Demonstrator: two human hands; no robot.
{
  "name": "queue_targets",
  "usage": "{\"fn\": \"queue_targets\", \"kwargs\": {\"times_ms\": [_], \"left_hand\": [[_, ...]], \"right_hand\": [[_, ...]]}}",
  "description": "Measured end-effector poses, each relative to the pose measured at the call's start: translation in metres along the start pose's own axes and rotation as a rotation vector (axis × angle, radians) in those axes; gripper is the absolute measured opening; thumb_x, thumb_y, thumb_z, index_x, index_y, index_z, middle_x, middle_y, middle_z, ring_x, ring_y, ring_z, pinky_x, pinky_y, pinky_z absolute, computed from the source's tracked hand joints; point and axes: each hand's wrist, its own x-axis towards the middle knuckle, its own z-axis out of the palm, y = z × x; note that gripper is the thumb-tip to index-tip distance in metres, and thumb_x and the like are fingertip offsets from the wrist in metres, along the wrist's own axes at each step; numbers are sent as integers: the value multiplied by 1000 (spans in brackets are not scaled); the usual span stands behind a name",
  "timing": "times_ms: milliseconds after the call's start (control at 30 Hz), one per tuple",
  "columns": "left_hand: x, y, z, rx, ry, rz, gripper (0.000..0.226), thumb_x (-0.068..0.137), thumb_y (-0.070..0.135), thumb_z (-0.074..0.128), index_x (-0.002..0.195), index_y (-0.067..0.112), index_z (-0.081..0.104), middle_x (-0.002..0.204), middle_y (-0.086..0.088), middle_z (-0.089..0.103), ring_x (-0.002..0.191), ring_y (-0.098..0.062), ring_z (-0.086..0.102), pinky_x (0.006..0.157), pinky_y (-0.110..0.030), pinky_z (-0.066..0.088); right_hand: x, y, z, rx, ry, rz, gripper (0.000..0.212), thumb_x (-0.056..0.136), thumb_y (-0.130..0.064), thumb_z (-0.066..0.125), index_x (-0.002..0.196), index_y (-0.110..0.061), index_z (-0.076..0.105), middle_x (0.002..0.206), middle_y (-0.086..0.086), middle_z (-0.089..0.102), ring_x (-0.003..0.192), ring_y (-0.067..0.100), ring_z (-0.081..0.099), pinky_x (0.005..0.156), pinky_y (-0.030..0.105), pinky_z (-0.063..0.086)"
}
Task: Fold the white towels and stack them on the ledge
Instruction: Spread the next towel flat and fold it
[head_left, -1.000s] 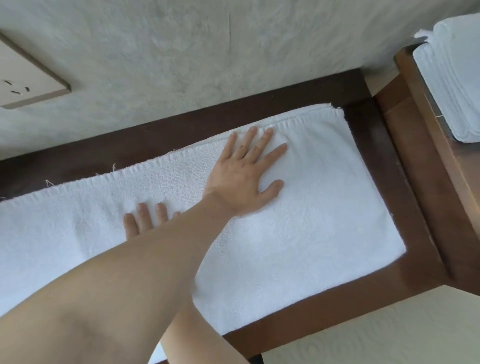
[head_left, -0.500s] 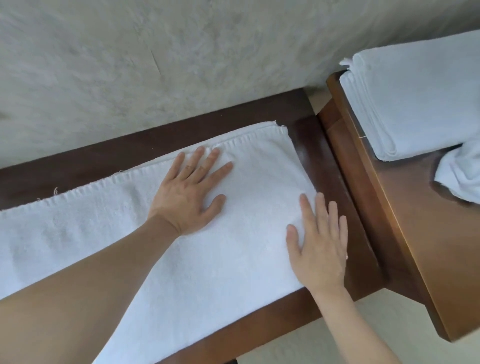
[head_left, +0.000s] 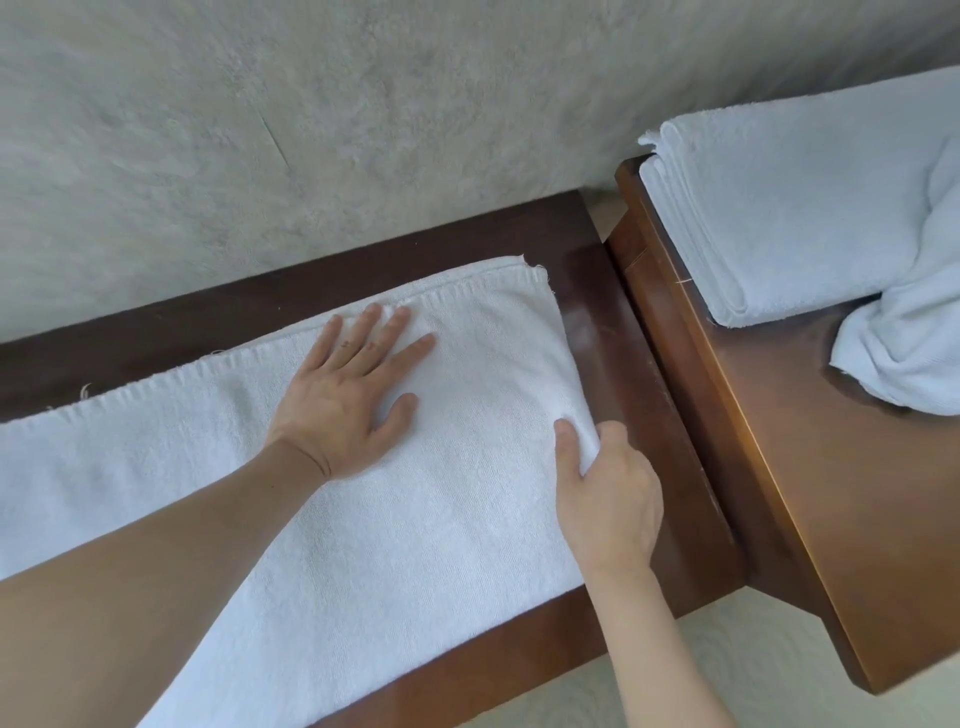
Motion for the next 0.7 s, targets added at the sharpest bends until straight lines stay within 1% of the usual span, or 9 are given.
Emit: {"fn": "queue_targets", "kwargs": {"times_ms": [100, 300, 367, 433, 500, 533, 600, 633, 700], "left_hand": [[-1, 0, -2, -9, 4, -10, 59, 101, 48, 24, 158, 34, 19, 168, 0, 7, 155, -18, -1, 125, -50, 5], [-3, 1, 3, -75, 115, -54, 54, 101, 49, 25, 152, 34, 36, 164, -2, 22, 152, -24, 18, 124, -49, 8], [-4, 3, -2, -111, 185, -88, 53, 99, 49, 29, 139, 27, 55, 138, -5, 49, 129, -31, 45, 117, -44, 22], [-9, 7, -10, -244, 270, -117, 48, 96, 47, 30, 105, 20, 69, 92, 0, 54, 89, -27, 52, 88, -38, 34], [-18, 9, -21, -593, 278, -254, 45, 93, 49, 29, 65, 27, 57, 63, 10, 46, 64, -15, 44, 70, -34, 32], [-26, 8, -30, -875, 276, -402, 49, 92, 54, 29, 57, 28, 51, 56, 11, 48, 58, -10, 44, 66, -33, 34], [-47, -2, -48, -1453, 221, -669, 64, 91, 71, 28, 69, 22, 64, 72, 10, 67, 69, -7, 62, 70, -34, 49], [-61, -13, -53, -1659, 193, -701, 75, 89, 79, 25, 90, 20, 73, 94, 4, 75, 88, -12, 70, 80, -36, 55], [-95, -38, -63, -1855, 173, -678, 87, 86, 85, 22, 126, 23, 67, 125, -7, 69, 116, -25, 66, 99, -45, 52]], "right_hand": [[2, -10, -7, 14, -56, -60, 54, 95, -65, 29, 74, -19, 49, 58, -9, 47, 51, 10, 49, 56, 33, 47], [-29, -52, -14, 95, -126, -180, 47, 95, -65, 25, 84, -23, 40, 66, -10, 48, 57, 14, 49, 57, 34, 38], [-44, -72, -17, 147, -179, -237, 42, 97, -63, 29, 89, -23, 41, 74, -9, 52, 66, 18, 55, 62, 37, 43], [-61, -94, -18, 188, -212, -268, 40, 100, -60, 32, 94, -22, 43, 81, -6, 56, 73, 23, 59, 67, 41, 48], [-83, -115, -17, 199, -233, -299, 39, 100, -60, 32, 94, -23, 42, 83, -5, 57, 74, 24, 59, 67, 40, 48], [-95, -126, -16, 194, -234, -326, 38, 100, -61, 31, 92, -25, 40, 81, -7, 55, 71, 21, 57, 64, 38, 45], [-116, -146, -11, 195, -248, -380, 37, 98, -62, 29, 90, -27, 36, 76, -10, 49, 63, 15, 47, 60, 33, 35], [-128, -158, -8, 191, -260, -400, 38, 97, -64, 27, 89, -28, 35, 74, -10, 46, 61, 14, 44, 59, 32, 31], [-153, -184, -3, 166, -281, -446, 42, 93, -68, 19, 88, -29, 34, 75, -10, 45, 62, 15, 43, 59, 31, 31]]}}
